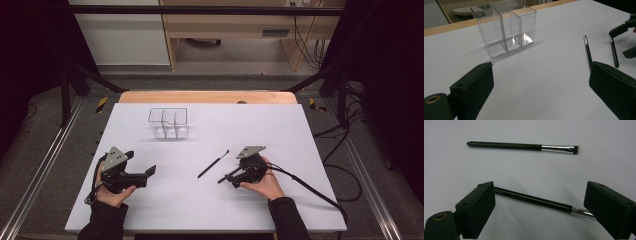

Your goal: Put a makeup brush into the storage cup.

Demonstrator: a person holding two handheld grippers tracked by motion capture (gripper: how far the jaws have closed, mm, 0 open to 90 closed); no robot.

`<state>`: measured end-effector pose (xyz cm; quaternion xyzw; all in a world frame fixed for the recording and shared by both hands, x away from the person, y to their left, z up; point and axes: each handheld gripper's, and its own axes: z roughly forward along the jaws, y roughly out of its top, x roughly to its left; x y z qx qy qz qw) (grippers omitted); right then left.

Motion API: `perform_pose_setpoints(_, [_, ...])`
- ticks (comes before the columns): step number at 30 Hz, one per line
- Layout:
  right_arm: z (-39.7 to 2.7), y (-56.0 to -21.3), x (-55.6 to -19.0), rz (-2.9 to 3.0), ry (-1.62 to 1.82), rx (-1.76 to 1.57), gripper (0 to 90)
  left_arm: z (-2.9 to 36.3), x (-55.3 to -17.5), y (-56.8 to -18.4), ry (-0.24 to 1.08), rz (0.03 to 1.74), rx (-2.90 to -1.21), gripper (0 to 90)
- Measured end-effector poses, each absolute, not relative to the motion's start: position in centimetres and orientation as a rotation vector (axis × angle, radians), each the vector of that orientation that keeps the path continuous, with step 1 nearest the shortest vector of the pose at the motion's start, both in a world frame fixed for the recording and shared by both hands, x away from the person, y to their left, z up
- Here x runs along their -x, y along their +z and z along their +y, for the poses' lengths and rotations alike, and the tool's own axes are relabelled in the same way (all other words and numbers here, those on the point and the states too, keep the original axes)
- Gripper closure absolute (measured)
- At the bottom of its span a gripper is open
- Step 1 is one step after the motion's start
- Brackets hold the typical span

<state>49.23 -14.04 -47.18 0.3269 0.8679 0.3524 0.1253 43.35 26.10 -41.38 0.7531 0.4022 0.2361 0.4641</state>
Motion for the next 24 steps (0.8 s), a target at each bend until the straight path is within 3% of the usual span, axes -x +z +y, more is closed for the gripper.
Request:
perform_pose_setpoints(16, [-13.71,-48.12,-49.49,2.575,0.975,-0.906,15.0,26.09,-43.34,-41.38,0.586,0.989,-1.851,5.0])
perform_pose_setpoints(24, [-13.64,-47.88,-48.84,2.56,0.961,-0.93,25.9,26.07,-43.24,-41.31,0.587,0.984,-1.851,5.2])
